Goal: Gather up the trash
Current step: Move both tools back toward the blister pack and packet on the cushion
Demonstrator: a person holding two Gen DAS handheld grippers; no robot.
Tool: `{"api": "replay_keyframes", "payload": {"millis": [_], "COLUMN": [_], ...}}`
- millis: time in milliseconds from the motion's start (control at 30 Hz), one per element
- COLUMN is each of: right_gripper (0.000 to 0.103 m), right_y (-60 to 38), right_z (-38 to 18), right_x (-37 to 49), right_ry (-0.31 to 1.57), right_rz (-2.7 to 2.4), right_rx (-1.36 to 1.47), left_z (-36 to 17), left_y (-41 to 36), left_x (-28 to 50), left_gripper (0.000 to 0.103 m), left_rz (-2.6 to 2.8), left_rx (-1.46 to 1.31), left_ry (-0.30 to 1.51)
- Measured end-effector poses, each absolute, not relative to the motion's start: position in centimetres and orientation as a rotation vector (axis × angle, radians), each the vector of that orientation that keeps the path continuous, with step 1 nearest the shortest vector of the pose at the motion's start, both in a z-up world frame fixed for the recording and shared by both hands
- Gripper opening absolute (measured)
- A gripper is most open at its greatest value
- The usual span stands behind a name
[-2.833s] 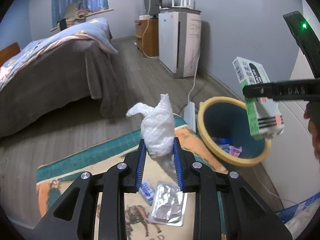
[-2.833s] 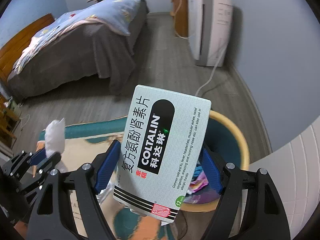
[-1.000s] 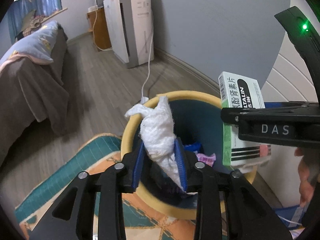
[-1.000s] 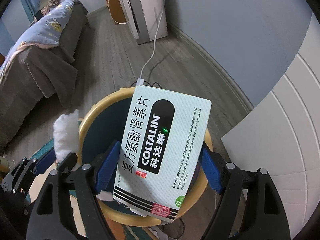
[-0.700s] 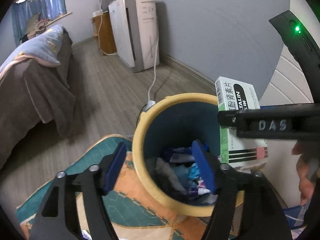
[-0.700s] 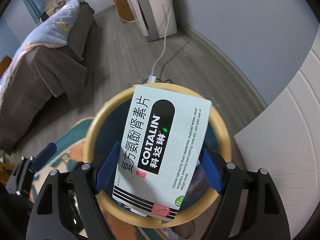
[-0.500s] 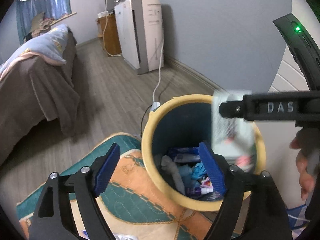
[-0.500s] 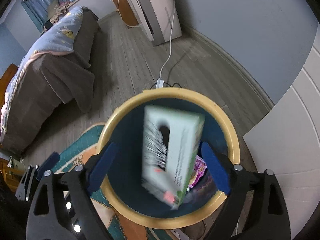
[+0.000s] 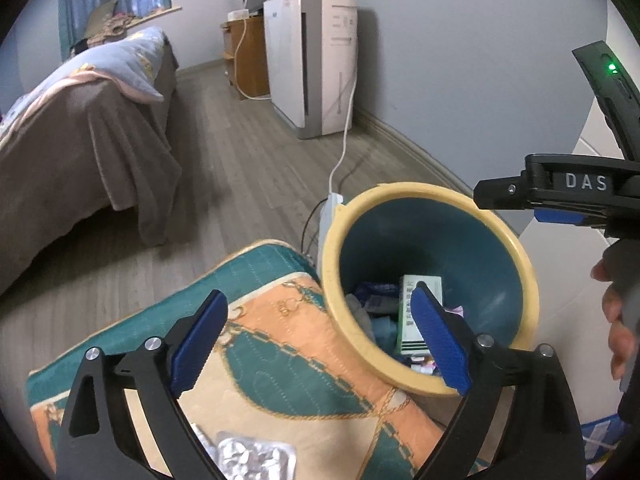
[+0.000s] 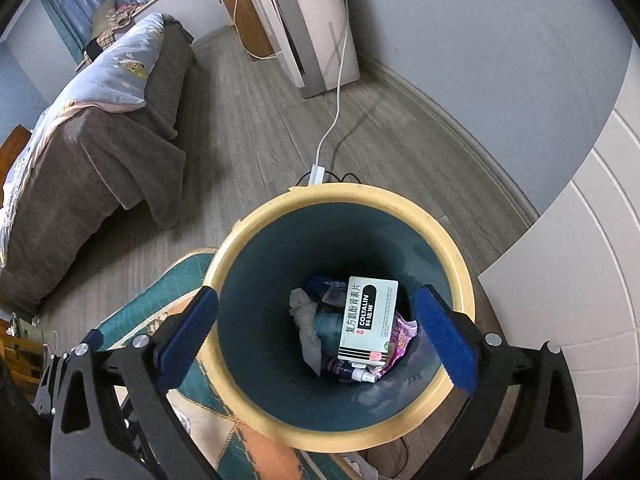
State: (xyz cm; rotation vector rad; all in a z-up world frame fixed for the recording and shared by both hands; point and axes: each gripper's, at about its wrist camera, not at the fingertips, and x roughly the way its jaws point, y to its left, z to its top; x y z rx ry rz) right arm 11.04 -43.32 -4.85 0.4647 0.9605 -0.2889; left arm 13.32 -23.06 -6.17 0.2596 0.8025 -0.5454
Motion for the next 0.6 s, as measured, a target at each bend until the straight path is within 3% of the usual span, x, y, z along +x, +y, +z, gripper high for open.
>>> {"api": "replay_keyframes", "payload": {"millis": [400,600], "right_gripper": [0.097,0.097], "right_y": [-34.7,-28.9], "right_z": [0.6,0.0], "right_x": [8.9,7.4], "right_ry": [0.888,0.933], "right_rz": [-0.189,-0.139], "right_rx": [0.337,0.257], "left_z": [-1.2,1.8], "left_y": [-12.4,-5.5], "left_x": [10.4,7.7], "left_gripper": [0.096,0.098], "left_rz": [-0.342,-0.268], "left_rx": [0.273,0.154], "left_ry": [0.775,0.763]}}
